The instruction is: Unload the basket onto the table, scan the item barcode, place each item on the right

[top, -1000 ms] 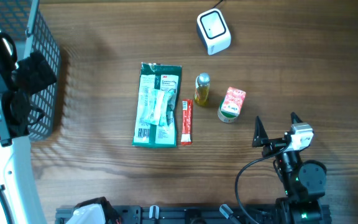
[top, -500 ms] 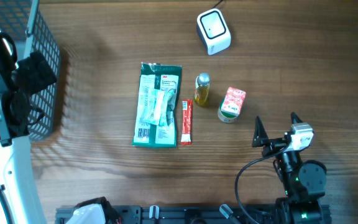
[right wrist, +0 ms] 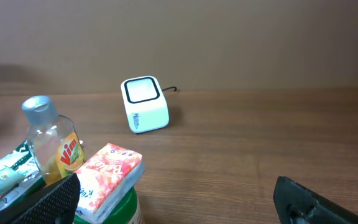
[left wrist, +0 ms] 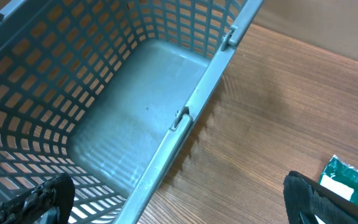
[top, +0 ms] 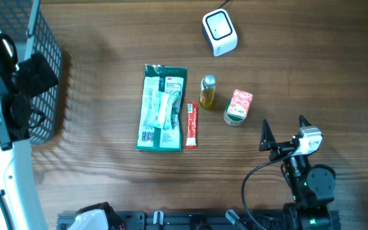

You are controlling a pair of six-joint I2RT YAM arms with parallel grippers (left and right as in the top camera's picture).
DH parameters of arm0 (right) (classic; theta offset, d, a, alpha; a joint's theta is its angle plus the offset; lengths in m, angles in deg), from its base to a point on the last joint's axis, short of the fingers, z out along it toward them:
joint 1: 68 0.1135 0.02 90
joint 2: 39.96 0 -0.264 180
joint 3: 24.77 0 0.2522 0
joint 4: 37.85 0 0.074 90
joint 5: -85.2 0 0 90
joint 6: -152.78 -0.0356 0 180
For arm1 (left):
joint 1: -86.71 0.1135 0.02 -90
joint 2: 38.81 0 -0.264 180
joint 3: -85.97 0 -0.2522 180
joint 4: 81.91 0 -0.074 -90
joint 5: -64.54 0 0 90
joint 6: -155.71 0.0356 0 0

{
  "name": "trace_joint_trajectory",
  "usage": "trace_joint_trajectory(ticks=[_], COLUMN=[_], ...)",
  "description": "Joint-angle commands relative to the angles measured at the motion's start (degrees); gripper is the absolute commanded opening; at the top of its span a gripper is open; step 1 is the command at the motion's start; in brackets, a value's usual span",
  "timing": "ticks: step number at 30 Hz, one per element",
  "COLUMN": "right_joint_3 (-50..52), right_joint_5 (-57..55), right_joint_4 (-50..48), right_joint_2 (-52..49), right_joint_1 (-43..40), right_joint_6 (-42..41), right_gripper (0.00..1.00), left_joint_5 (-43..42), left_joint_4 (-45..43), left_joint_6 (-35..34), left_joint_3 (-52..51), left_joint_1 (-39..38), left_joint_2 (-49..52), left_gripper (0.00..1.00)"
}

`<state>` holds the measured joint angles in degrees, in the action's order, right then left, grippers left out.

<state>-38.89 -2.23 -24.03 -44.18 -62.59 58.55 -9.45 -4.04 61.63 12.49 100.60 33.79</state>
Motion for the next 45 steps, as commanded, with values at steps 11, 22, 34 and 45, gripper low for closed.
trace_joint_trajectory(ticks=[11,22,34,45], right_joint_3=[0.0,-30.1,-67.3,-67.0], right_joint_5=[1.7,8.1,17.7,18.8], right_joint_4=[-0.2,23.5,58.7,62.6], right_joint_2=[0.3,-13.0,-49.2,-67.7], right_joint_1=[-0.2,-0.2,-0.2,-0.2], right_joint_6=[-4.8,-2.1,-3.5,-7.0], right_gripper=[1.00,1.00,0.99,1.00], left_joint_5=[-0.1,-0.1,-0.1,-0.1], left_joint_4=[0.0,0.0,0.0,0.0], left_joint_6=[0.7,0.7,0.7,0.7], left_joint_3=[0.2,0.2,0.2,0.2], left_joint_1=[0.2,0.2,0.2,0.2], left_joint_2=[0.2,0.2,0.2,0.2], left_gripper=[1.00,1.00,1.00,1.00])
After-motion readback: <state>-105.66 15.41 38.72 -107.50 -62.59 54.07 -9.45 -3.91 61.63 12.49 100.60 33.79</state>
